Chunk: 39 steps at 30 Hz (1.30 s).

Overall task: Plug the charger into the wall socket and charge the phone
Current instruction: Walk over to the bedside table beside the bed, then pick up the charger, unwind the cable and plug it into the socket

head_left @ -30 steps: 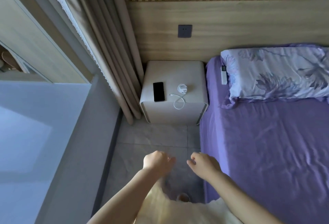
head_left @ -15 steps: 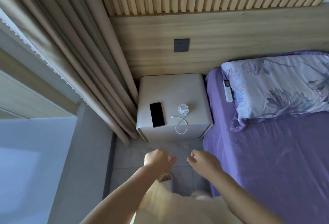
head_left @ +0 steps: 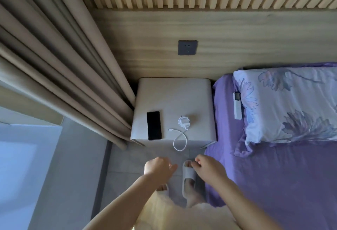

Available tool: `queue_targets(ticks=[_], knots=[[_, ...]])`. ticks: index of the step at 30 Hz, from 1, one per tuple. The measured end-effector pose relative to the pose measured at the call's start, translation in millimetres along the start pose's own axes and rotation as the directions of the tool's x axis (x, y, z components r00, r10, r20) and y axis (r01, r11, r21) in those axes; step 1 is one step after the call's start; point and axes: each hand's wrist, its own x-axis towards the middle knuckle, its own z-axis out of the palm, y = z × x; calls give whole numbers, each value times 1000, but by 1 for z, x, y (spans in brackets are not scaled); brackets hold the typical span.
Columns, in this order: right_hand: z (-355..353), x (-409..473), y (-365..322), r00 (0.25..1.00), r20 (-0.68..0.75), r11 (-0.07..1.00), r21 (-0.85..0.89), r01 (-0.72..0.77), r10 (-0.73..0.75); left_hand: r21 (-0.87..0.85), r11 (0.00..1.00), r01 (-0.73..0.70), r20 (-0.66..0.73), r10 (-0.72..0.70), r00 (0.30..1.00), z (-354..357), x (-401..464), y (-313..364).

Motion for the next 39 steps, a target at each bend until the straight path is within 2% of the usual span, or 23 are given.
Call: queue_targets(ticks=[9,16,19,22,24,27,30,32,33,36,39], knots=[[-54,96,15,996,-6,992,-88,88,-89,-125,981,146,51,-140,989,-17,64,45],[-46,159,15,993,57,992,-70,107,-103,-283,934,218,113,-193,975,-29,132,50],[-29,182,20,994,101,998,-29,50,-47,-444,847,292,165,-243,956,-24,167,45],[-13,207,23,992,124,1000,14,-8,6,-531,791,302,176,-246,953,-13,201,37],[-3,225,21,994,113,998,55,-6,0,-596,745,299,167,-249,954,-5,225,35],[10,250,16,996,86,979,205,10,-28,-674,653,345,176,-312,934,7,260,38],[18,273,13,999,21,960,276,39,-47,-764,492,419,257,-363,896,19,287,45],[24,285,15,997,-8,963,258,72,-72,-823,352,445,322,-358,877,27,298,47],[26,288,16,997,-3,971,227,80,-81,-839,313,446,335,-348,875,29,302,48],[30,296,24,999,-6,974,220,47,-47,-848,306,433,326,-343,881,32,311,43],[27,299,27,999,-39,946,324,16,-4,-892,210,400,330,-303,894,20,312,37]])
